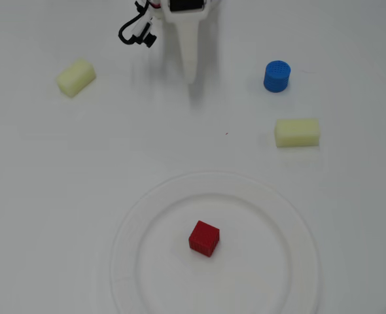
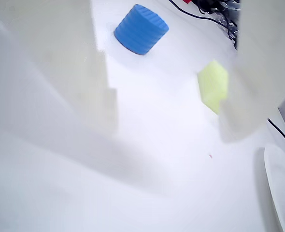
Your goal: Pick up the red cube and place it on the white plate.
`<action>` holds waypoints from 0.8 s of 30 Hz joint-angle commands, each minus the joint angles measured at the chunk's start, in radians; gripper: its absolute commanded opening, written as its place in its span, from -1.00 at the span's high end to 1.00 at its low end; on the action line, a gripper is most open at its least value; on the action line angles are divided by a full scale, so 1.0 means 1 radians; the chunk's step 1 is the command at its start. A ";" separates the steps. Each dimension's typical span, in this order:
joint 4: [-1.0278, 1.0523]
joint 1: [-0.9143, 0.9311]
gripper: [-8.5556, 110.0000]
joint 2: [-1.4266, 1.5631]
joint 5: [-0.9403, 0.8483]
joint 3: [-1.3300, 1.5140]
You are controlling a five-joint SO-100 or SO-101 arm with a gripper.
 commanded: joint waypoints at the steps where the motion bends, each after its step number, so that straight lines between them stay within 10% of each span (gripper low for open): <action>1: 0.021 0.006 0.59 0.009 -0.008 0.005; 6: 0.044 0.006 0.85 0.009 0.000 0.000; 24: 0.080 0.015 0.86 0.009 0.123 -0.006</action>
